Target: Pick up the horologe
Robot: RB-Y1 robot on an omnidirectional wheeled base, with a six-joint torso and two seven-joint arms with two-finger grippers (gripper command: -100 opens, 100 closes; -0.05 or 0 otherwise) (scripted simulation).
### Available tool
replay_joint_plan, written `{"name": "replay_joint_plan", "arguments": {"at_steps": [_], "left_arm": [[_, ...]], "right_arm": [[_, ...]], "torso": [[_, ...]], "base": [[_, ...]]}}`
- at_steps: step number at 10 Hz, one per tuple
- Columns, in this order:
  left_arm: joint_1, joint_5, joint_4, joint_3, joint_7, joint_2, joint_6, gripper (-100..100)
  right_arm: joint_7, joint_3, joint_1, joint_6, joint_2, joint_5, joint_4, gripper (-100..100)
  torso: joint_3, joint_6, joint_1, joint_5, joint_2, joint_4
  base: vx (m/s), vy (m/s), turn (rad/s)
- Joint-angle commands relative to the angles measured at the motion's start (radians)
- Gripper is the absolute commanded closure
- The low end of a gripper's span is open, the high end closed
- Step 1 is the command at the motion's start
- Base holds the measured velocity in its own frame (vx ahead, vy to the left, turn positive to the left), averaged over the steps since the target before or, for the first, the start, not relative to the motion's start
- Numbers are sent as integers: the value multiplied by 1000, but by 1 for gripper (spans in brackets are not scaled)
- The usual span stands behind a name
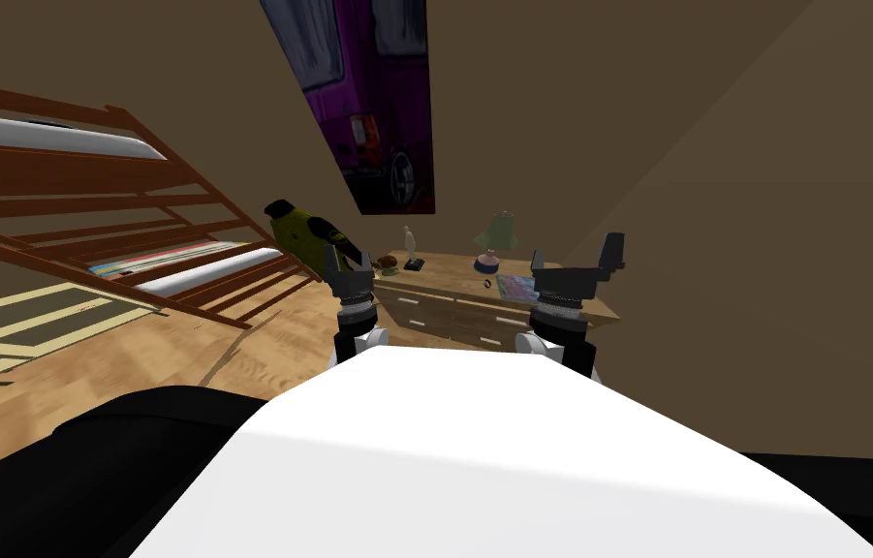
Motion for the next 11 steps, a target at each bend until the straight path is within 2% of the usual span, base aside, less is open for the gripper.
{"name": "replay_joint_plan", "arguments": {"at_steps": [1, 5, 6, 8, 9, 10, 11], "left_arm": [[0, 0, 0, 0, 0, 0, 0, 0], [0, 0, 0, 0, 0, 0, 0, 0], [0, 0, 0, 0, 0, 0, 0, 0], [0, 0, 0, 0, 0, 0, 0, 0], [0, 0, 0, 0, 0, 0, 0, 0], [0, 0, 0, 0, 0, 0, 0, 0], [0, 0, 0, 0, 0, 0, 0, 0]], "right_arm": [[-32, -14, 7, 19, -40, -20, 13, -100], [-134, -62, 25, 87, -137, -90, 55, -100], [-141, -62, 25, 87, -137, -90, 55, -100], [-203, -96, 35, 138, -195, -138, 86, -100], [-219, -96, 35, 138, -195, -138, 86, -100], [-256, -115, 41, 168, -226, -165, 104, -100], [-263, -115, 41, 168, -226, -165, 104, -100]], "torso": [[0, 0, 0, 0, 0, 0], [4, 0, 1, 0, 6, 1], [4, 0, 1, 0, 6, 1], [2, 0, 2, 0, 4, 1], [3, 0, 3, 1, 5, 1], [2, 0, 2, 1, 4, 1], [3, 0, 2, 0, 5, 1]], "base": [[-36, 7, 18], [-88, 26, 27], [-61, 20, 11], [-61, 41, 37], [-58, 39, 11], [-73, 32, 29], [-51, 20, 19]]}}
